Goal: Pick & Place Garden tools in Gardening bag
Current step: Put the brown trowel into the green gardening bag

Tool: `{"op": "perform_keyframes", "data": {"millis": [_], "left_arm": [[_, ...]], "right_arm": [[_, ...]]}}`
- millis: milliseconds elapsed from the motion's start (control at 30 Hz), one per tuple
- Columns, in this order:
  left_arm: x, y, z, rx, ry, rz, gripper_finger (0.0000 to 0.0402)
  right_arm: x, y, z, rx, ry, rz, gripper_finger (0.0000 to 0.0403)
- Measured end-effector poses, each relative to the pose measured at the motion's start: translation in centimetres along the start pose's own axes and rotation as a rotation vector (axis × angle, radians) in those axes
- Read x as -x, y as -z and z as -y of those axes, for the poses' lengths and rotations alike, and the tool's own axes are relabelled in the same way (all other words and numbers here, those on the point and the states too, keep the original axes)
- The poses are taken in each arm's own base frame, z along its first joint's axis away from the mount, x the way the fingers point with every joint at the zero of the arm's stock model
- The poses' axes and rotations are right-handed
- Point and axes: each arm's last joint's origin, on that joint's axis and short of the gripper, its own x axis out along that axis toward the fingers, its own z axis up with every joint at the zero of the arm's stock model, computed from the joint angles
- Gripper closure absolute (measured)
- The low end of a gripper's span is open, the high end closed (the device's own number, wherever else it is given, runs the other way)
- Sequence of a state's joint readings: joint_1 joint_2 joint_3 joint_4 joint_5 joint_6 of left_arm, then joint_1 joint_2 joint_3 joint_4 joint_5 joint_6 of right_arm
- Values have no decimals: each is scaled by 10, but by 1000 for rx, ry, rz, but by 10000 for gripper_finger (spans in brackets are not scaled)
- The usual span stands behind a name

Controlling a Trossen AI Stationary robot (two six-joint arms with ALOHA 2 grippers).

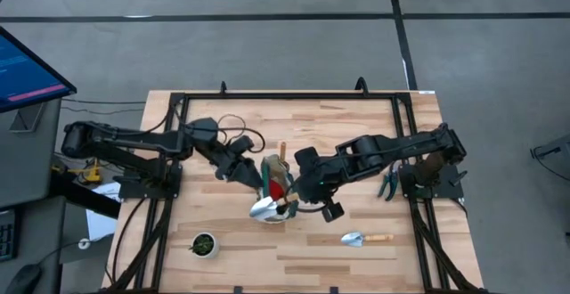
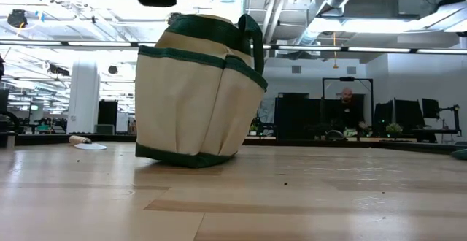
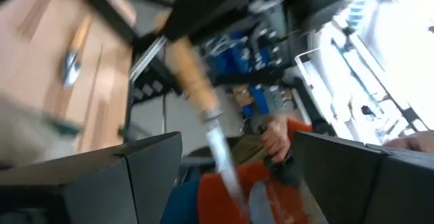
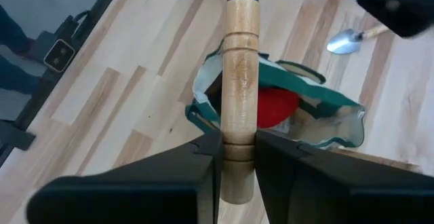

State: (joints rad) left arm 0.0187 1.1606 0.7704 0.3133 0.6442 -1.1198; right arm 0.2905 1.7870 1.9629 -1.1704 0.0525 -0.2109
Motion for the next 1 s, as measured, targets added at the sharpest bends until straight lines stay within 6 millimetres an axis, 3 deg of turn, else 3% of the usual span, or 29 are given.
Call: {"op": "perform_keyframes", "data": {"millis": [267,500,800,1000], "left_arm": [[-13,13,0,84,-11,-55,133],[-31,24,-13,166,-53,-109,133],[-36,23,-11,206,-11,-99,133],[-36,22,-11,244,-10,-92,173]], "right_arm": [[0,2,2,-7,1,-12,352],[0,2,2,1,1,-12,352],[0,2,2,-3,1,-14,352],[-1,2,4,-9,4,-16,352]]}}
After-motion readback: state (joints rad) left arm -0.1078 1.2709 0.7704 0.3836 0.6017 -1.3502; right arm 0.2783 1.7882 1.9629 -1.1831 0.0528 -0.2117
